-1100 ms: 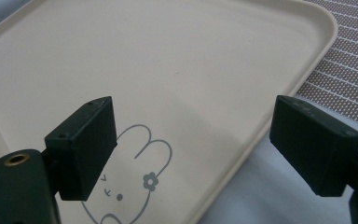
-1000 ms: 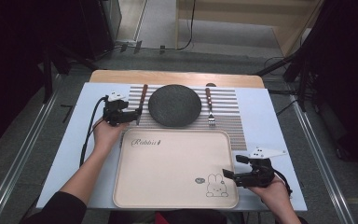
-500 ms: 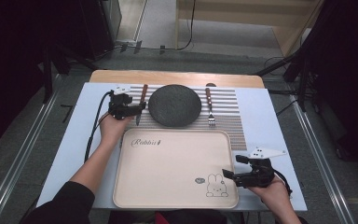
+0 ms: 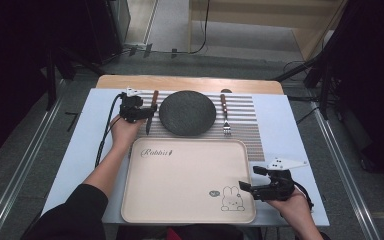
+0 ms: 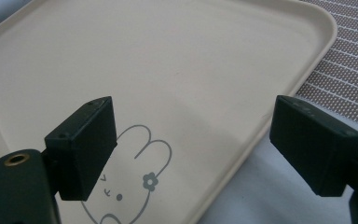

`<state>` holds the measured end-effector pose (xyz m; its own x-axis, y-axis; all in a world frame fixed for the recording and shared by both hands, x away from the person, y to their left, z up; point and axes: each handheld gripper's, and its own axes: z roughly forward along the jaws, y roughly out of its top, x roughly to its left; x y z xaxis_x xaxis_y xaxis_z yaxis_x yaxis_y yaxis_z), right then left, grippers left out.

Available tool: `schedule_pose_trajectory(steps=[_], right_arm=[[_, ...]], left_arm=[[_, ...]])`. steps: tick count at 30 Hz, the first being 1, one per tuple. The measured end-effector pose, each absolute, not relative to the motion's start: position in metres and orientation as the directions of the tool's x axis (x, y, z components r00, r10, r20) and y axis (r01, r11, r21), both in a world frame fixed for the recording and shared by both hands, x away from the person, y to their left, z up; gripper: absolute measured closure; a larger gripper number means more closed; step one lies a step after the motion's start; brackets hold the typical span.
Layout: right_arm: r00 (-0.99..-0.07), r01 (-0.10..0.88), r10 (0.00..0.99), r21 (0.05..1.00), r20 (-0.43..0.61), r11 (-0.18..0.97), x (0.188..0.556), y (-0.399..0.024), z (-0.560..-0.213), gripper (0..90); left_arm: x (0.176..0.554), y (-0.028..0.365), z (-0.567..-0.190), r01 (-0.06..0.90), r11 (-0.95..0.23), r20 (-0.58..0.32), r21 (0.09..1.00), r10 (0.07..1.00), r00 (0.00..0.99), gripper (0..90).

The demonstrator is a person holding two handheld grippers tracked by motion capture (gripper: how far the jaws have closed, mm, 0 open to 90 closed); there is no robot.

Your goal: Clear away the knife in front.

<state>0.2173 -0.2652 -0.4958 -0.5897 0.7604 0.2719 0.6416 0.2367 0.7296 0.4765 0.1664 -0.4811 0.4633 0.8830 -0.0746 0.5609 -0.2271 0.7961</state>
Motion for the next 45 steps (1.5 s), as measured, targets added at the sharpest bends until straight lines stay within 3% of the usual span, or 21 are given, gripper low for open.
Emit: schedule_pose_trajectory(steps=[20,29,42,45], right_arm=[[-0.592,0.639,0.758,0.732,0.273,0.236,0.217,-0.265,-0.495,13.8],[-0.595,0.637,0.757,0.733,0.271,0.239,0.217,-0.265,-0.496,13.8],[-0.604,0.621,0.754,0.746,0.259,0.241,0.217,-0.264,-0.495,13.8],[-0.605,0.62,0.753,0.746,0.257,0.244,0.217,-0.264,-0.495,13.8]], left_arm=[[0.496,0.157,-0.508,0.601,-0.21,-0.067,0.771,0.912,0.405,34.0],[0.496,0.154,-0.508,0.607,-0.223,-0.042,0.763,0.919,0.391,43.7],[0.495,0.144,-0.51,0.61,-0.278,0.037,0.742,0.926,0.376,49.8],[0.494,0.141,-0.509,0.61,-0.28,0.036,0.741,0.924,0.381,55.9]])
